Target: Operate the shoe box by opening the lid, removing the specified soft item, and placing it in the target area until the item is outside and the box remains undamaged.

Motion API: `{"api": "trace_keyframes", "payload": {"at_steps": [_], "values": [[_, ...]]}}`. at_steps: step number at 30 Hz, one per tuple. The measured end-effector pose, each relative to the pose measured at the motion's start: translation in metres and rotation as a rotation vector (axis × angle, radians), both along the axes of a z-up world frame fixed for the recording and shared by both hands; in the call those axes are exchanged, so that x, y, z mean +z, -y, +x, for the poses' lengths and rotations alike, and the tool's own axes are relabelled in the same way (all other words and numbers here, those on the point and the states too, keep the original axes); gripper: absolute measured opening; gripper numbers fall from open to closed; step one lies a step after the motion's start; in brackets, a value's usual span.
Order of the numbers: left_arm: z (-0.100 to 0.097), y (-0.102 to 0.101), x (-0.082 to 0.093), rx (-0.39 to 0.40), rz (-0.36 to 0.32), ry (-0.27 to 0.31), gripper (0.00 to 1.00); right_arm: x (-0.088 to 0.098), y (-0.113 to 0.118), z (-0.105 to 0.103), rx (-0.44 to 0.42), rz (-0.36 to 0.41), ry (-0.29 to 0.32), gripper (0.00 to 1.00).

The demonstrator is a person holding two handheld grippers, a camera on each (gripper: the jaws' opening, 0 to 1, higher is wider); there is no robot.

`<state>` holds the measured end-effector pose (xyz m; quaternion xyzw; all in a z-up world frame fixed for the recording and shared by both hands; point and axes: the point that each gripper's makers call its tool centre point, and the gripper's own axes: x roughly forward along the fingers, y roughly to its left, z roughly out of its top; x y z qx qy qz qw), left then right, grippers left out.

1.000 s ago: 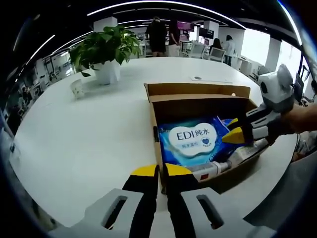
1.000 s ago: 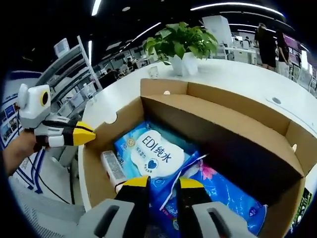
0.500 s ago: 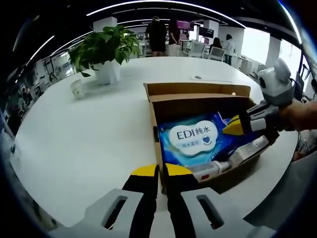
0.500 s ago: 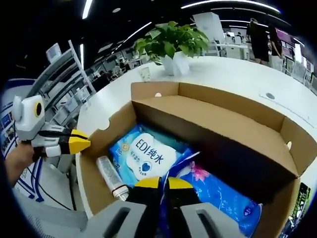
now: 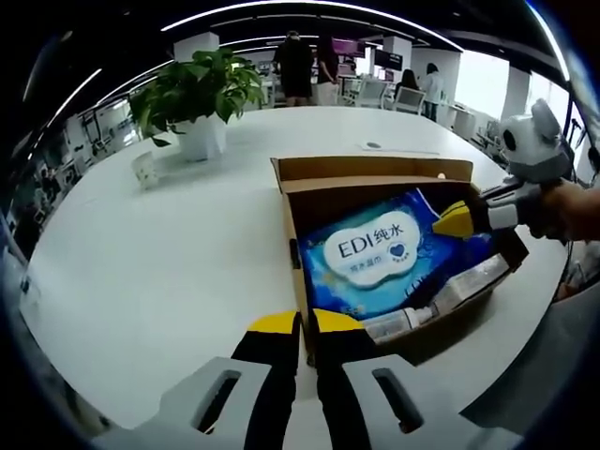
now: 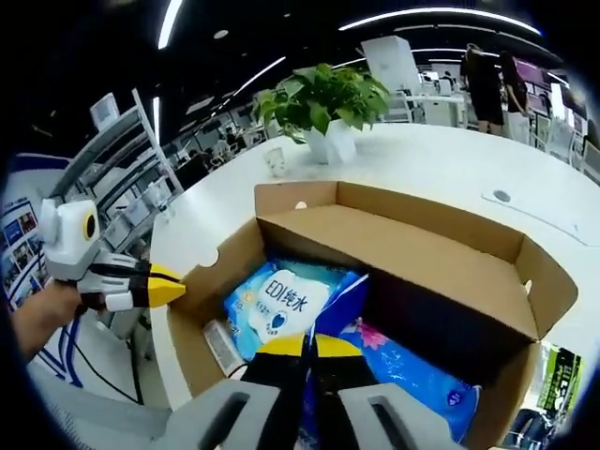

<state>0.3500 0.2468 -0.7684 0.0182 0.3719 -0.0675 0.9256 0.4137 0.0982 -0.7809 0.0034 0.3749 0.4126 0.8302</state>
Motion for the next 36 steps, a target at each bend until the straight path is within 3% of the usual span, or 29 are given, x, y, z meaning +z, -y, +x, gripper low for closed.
{"api": "trace_keyframes", "payload": {"at_steps": [13, 24, 29, 36], "values": [[0.0, 0.0, 0.001, -0.022, 0.028, -0.01, 0.03, 0.015, 0.018, 0.002, -0.029, 0.021, 0.042, 0.0], [0.003, 0.001, 0.0, -0.045, 0.059, -0.034, 0.03, 0.016, 0.039, 0.004, -0.072, 0.041, 0.039, 0.0], [0.004, 0.003, 0.001, -0.065, 0.056, -0.07, 0.04, 0.014, 0.047, 0.004, -0.085, 0.045, 0.038, 0.0], [0.016, 0.009, 0.014, -0.11, 0.131, -0.017, 0.1, 0.011, 0.052, 0.004, -0.102, 0.048, 0.032, 0.0]]}}
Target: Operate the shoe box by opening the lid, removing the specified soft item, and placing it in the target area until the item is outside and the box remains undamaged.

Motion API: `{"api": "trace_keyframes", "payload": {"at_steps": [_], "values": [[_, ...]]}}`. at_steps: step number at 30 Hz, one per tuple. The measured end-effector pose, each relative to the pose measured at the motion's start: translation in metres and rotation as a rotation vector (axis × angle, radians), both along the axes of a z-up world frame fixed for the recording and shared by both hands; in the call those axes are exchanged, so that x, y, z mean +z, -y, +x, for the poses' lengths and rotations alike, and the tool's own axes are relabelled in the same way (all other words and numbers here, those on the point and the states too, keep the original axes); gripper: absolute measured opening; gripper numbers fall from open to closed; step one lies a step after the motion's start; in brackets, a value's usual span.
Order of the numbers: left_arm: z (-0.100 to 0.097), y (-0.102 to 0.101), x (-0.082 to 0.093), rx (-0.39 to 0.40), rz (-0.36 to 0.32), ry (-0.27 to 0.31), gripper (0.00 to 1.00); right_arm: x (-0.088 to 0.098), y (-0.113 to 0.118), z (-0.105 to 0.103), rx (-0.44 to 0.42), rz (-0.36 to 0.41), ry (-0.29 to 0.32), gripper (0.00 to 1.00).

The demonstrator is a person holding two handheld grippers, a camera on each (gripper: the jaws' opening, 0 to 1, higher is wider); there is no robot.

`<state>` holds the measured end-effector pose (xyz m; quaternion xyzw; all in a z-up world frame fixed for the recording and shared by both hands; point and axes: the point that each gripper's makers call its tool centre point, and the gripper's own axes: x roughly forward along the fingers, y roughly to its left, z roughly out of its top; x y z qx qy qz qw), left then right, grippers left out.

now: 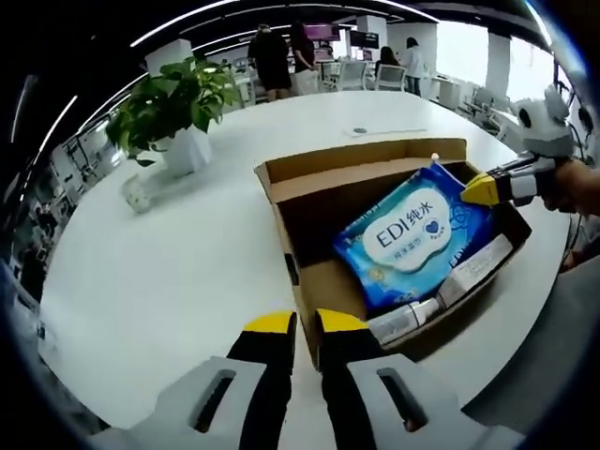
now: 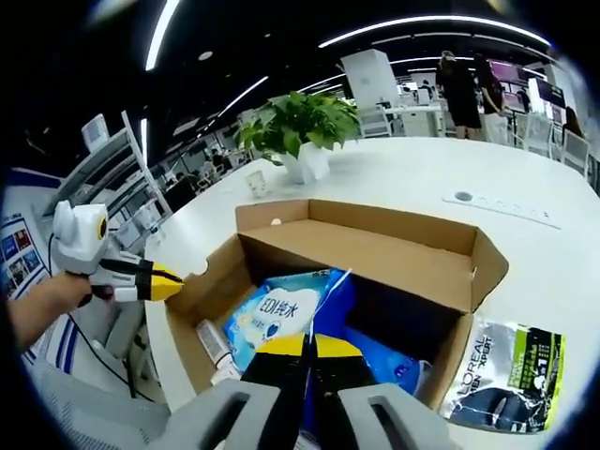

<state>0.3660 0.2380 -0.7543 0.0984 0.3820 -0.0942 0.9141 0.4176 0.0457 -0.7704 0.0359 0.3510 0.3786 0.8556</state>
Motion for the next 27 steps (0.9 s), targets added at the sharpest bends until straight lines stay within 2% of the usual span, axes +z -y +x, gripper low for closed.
{"api": "trace_keyframes", "payload": {"at_steps": [7, 10, 17, 24, 27], "values": [[0.015, 0.019, 0.013, -0.071, 0.018, 0.051, 0.11, -0.004, 0.004, 0.0, -0.01, 0.003, -0.001, 0.0], [0.021, 0.03, 0.014, -0.096, 0.006, 0.049, 0.11, -0.004, 0.004, 0.0, -0.01, 0.005, -0.001, 0.0], [0.025, 0.046, -0.001, -0.118, -0.029, -0.017, 0.11, -0.006, 0.005, 0.0, -0.012, 0.007, -0.003, 0.0], [0.024, 0.059, -0.022, -0.125, -0.094, -0.121, 0.19, -0.006, 0.005, 0.0, -0.014, 0.013, -0.005, 0.0], [0.024, 0.061, -0.03, -0.134, -0.088, -0.148, 0.21, -0.006, 0.006, 0.0, -0.014, 0.011, -0.005, 0.0]]}}
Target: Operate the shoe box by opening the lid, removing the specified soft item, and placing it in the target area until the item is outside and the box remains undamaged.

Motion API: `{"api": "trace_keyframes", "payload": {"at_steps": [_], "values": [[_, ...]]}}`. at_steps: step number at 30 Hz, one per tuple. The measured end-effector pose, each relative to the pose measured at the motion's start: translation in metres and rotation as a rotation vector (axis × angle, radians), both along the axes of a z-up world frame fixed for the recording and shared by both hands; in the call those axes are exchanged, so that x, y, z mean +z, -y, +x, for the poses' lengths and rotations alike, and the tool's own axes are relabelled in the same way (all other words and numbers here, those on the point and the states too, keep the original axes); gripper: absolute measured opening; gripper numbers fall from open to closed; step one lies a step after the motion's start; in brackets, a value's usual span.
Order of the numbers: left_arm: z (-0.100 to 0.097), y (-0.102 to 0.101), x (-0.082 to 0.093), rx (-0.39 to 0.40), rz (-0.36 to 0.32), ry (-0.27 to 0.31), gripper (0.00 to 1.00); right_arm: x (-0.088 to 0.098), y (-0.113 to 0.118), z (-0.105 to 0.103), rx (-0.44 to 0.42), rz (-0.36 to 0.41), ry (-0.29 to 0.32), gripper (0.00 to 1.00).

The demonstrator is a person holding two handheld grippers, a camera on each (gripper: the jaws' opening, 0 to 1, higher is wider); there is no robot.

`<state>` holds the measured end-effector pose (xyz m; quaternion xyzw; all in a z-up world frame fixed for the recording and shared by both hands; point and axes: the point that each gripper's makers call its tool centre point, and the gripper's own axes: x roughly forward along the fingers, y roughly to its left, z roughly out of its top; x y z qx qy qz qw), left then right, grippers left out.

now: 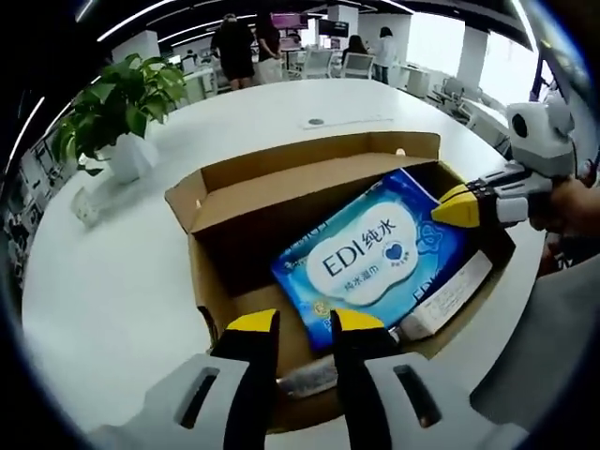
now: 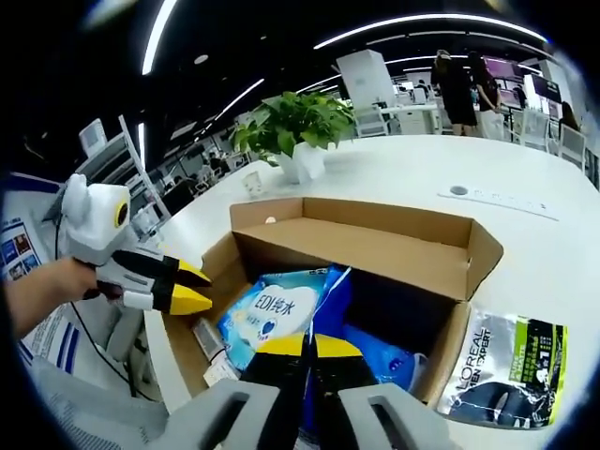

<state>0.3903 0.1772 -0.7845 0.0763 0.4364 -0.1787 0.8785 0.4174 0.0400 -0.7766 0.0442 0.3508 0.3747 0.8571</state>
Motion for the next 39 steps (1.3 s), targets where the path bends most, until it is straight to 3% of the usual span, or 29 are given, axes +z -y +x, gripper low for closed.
{"api": "trace_keyframes", "payload": {"at_steps": [6, 11, 19, 24, 30, 39], "values": [[-0.001, 0.004, -0.009, -0.003, -0.011, -0.042, 0.21, -0.001, 0.001, 0.0, -0.001, 0.001, -0.002, 0.0], [-0.002, 0.006, -0.023, 0.026, -0.034, -0.113, 0.21, -0.002, 0.002, 0.001, 0.0, 0.0, -0.003, 0.0], [0.001, 0.01, -0.036, 0.066, -0.073, -0.16, 0.18, -0.005, 0.003, 0.0, -0.002, 0.004, -0.011, 0.0], [0.0, 0.012, -0.038, 0.086, -0.088, -0.17, 0.15, -0.005, 0.002, 0.0, -0.004, 0.008, -0.014, 0.0], [0.001, 0.007, -0.037, 0.087, -0.07, -0.159, 0.01, -0.005, 0.003, 0.0, -0.019, 0.018, -0.019, 0.0], [0.0, 0.007, -0.035, 0.09, -0.076, -0.15, 0.0, -0.006, 0.002, 0.0, -0.027, 0.021, -0.024, 0.0]]}}
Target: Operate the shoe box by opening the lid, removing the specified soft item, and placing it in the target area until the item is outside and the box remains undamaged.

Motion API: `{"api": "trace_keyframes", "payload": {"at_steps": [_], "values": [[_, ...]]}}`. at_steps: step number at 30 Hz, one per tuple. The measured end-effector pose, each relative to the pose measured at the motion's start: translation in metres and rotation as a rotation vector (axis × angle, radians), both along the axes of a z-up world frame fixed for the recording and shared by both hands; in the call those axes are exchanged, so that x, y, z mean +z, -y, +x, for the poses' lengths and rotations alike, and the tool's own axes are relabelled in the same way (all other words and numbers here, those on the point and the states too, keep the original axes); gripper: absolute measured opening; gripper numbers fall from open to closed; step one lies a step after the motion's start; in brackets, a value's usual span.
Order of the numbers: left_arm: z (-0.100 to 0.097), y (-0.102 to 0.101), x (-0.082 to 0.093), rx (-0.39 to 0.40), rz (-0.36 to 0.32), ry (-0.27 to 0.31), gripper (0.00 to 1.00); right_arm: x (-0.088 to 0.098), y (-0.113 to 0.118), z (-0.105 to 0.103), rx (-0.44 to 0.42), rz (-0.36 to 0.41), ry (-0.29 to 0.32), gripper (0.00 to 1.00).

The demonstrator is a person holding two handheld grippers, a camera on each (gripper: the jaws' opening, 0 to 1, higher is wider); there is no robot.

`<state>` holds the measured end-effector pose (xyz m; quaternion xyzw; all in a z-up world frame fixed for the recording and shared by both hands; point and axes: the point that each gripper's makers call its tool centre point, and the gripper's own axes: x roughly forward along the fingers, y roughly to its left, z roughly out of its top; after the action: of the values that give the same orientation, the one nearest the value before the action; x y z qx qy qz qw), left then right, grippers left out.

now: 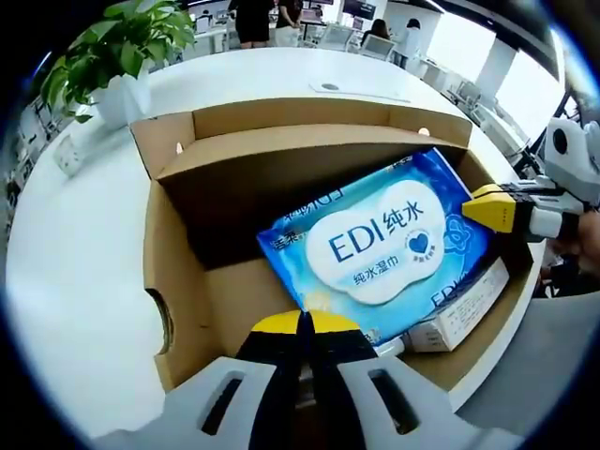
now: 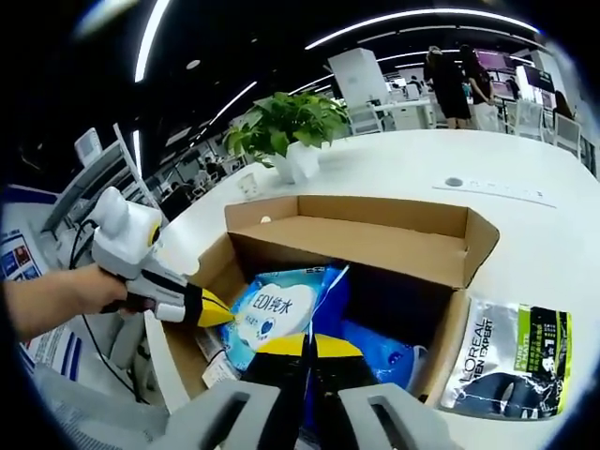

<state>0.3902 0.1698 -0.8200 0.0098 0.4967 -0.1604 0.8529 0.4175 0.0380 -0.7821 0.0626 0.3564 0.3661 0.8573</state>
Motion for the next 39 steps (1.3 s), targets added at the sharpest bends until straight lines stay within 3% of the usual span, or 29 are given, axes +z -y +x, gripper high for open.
{"api": "trace_keyframes", "payload": {"at_steps": [14, 39], "values": [[0.0, -0.003, 0.012, 0.012, -0.022, 0.041, 0.0, 0.005, 0.0, -0.002, 0.005, 0.0, 0.011, 0.0], [-0.004, 0.008, 0.058, 0.019, -0.072, 0.115, 0.0, 0.035, 0.014, -0.008, -0.007, 0.044, 0.035, 0.0]]}}
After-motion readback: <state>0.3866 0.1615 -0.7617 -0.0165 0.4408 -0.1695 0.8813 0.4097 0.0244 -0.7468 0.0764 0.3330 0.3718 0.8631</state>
